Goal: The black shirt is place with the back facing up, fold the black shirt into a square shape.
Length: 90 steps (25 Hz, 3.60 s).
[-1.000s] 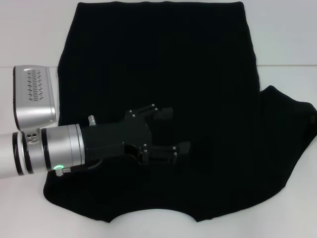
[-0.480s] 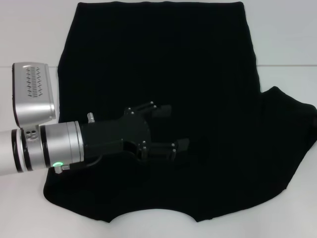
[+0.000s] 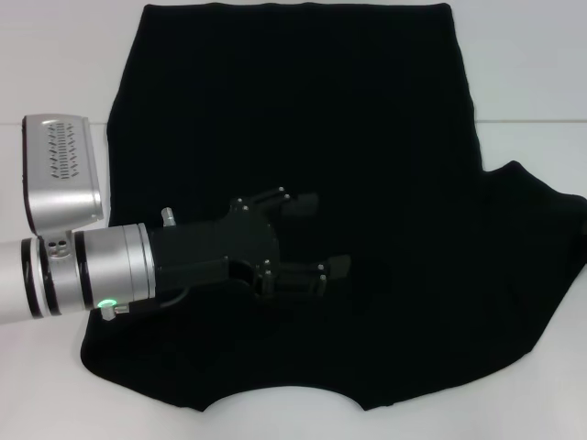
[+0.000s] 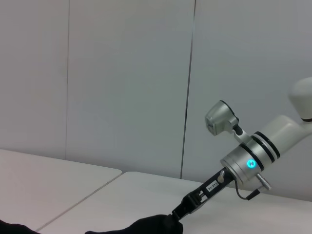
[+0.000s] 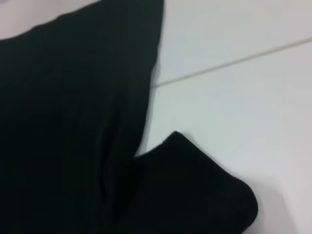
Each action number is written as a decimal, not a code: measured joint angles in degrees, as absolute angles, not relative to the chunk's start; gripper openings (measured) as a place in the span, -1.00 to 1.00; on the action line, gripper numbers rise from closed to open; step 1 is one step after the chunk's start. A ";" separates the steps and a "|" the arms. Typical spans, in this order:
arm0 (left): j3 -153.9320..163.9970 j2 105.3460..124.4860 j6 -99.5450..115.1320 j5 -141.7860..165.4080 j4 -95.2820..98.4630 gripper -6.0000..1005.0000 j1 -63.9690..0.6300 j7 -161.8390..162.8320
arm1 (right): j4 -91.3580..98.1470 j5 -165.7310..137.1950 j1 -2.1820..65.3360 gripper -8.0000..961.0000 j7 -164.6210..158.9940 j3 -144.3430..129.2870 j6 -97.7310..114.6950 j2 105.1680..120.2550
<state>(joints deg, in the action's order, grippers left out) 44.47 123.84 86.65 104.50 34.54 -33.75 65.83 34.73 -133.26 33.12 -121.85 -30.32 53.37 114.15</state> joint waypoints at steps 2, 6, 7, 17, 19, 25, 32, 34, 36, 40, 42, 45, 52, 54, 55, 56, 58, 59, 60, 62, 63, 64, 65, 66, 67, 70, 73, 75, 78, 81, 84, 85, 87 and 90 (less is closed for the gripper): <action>44.47 123.84 86.66 104.49 34.54 0.88 -33.81 65.83 | 34.72 -132.43 33.08 -0.96 -121.23 -30.28 53.51 114.15; 44.47 123.83 86.66 104.50 34.54 0.88 -33.92 65.83 | 34.74 -131.89 33.79 -0.96 -121.11 -30.51 54.13 114.17; 44.47 123.84 86.66 104.50 34.54 0.88 -33.93 65.83 | 34.74 -131.71 34.12 -0.96 -121.08 -30.62 54.38 114.20; 44.44 123.84 86.59 104.50 34.54 0.88 -33.92 65.83 | 33.52 -129.53 42.24 -0.96 -116.78 -38.13 60.55 116.26; 44.22 123.84 86.58 104.50 34.54 0.88 -33.93 65.83 | 33.31 -130.65 43.97 -0.96 -119.11 -42.86 60.97 116.39; 43.77 123.84 86.23 104.50 34.54 0.88 -33.93 65.82 | 33.23 -133.71 46.61 -0.96 -124.71 -48.47 60.99 116.44; 43.77 123.74 85.45 104.50 34.54 0.88 -33.92 65.83 | 33.95 -133.39 46.83 -0.95 -124.44 -48.81 61.33 116.71; 43.77 123.70 85.27 104.50 34.54 0.88 -33.93 65.85 | 35.13 -132.96 46.61 -0.94 -124.32 -48.59 62.00 116.98; 43.73 123.61 85.02 104.50 34.54 0.88 -34.04 66.21 | 36.30 -132.25 46.42 -0.94 -124.11 -48.50 63.05 117.12; 43.68 123.52 84.88 104.50 34.54 0.88 -34.23 66.80 | 37.11 -130.54 46.28 -0.49 -123.46 -48.33 65.18 116.85; 43.28 123.44 84.85 104.50 34.54 0.88 -34.24 67.62 | 37.13 -129.40 46.01 -0.30 -122.74 -48.15 65.68 116.64; 41.26 123.11 84.90 104.56 34.54 0.88 -34.06 69.92 | 37.06 -126.33 45.20 -0.03 -119.13 -48.12 65.93 116.56; 38.34 121.09 87.24 105.38 36.94 0.88 -29.69 77.28 | 36.35 -117.31 43.23 0.55 -106.27 -48.12 66.12 118.34; 37.47 121.23 87.49 106.32 39.94 0.88 -27.03 77.65 | 36.25 -114.77 42.94 0.70 -102.16 -48.18 66.06 119.23; 36.73 121.47 87.62 107.38 41.58 0.88 -25.81 77.69 | 36.13 -113.91 42.92 0.77 -100.96 -48.25 65.86 119.48; 35.95 121.64 87.71 108.21 42.92 0.88 -24.99 77.70 | 35.77 -113.23 43.04 0.85 -100.15 -48.38 65.55 119.63; 34.10 121.99 88.21 110.62 45.31 0.88 -23.48 77.71 | 34.53 -111.78 43.75 0.85 -98.98 -48.59 64.43 119.70; 32.89 122.08 88.82 112.05 46.17 0.88 -22.83 77.62 | 33.80 -111.42 44.27 0.85 -98.63 -48.61 63.71 119.65; 31.67 122.12 89.59 113.28 46.77 0.88 -22.45 77.49 | 33.26 -111.14 44.69 0.85 -98.36 -48.65 63.19 119.62; 29.23 122.07 91.35 115.96 47.47 0.88 -21.84 77.26 | 32.64 -110.93 45.47 0.85 -98.08 -48.83 62.28 119.68; 27.99 122.00 92.06 117.37 47.73 0.87 -21.56 77.23 | 32.31 -110.89 45.84 0.85 -97.80 -48.97 62.17 119.81; 26.99 121.95 92.48 118.43 47.95 0.87 -21.35 77.23 | 31.93 -110.74 46.19 0.85 -97.45 -49.04 61.88 119.90; 25.90 121.89 92.80 119.99 48.40 0.86 -21.01 77.21 | 31.39 -110.45 46.55 0.85 -97.10 -49.09 61.64 119.98; 25.17 121.85 92.90 121.44 48.90 0.86 -20.71 77.19 | 30.78 -110.02 46.91 0.85 -96.77 -49.10 61.23 120.01; 24.60 121.82 92.83 122.72 49.41 0.85 -20.48 77.17 | 30.32 -109.54 47.20 0.84 -96.66 -49.09 60.91 120.00; 22.91 121.73 92.46 126.40 50.93 0.83 -20.05 77.22 | 29.66 -108.38 47.83 0.84 -96.29 -49.15 60.61 119.99; 22.36 121.85 91.36 129.23 52.18 0.82 -19.74 77.24 | 29.63 -107.97 48.07 0.84 -96.19 -49.25 61.23 120.02; 22.35 121.96 90.38 131.07 52.36 0.81 -19.68 77.22 | 29.58 -107.92 48.19 0.84 -96.20 -49.89 61.79 120.02; 22.58 122.21 88.73 133.21 52.19 0.80 -19.90 77.22 | 29.55 -107.89 48.30 0.84 -96.25 -52.16 64.10 119.87; 23.17 122.38 87.37 133.76 51.93 0.79 -20.09 77.20 | 29.79 -107.88 48.39 0.84 -96.14 -53.44 67.65 119.77; 26.17 123.08 84.08 133.89 51.71 0.79 -20.19 77.14 | 30.18 -107.57 48.36 0.84 -96.14 -53.43 68.95 119.74; 26.17 123.08 84.08 133.89 51.71 0.79 -20.19 77.14 | 30.19 -107.29 48.25 0.84 -96.14 -53.34 68.95 119.74; 27.23 123.45 82.64 133.91 51.70 0.79 -20.24 76.96 | 30.21 -106.54 48.04 0.84 -96.16 -53.29 68.80 119.74; 27.92 123.82 81.04 133.73 51.15 0.76 -20.53 76.02 | 30.22 -105.94 47.89 0.84 -96.38 -53.25 68.42 119.66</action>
<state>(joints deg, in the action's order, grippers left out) 27.92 123.82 81.04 133.73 51.15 -20.53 76.02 30.22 -105.94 47.89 -96.38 -53.25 68.42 119.66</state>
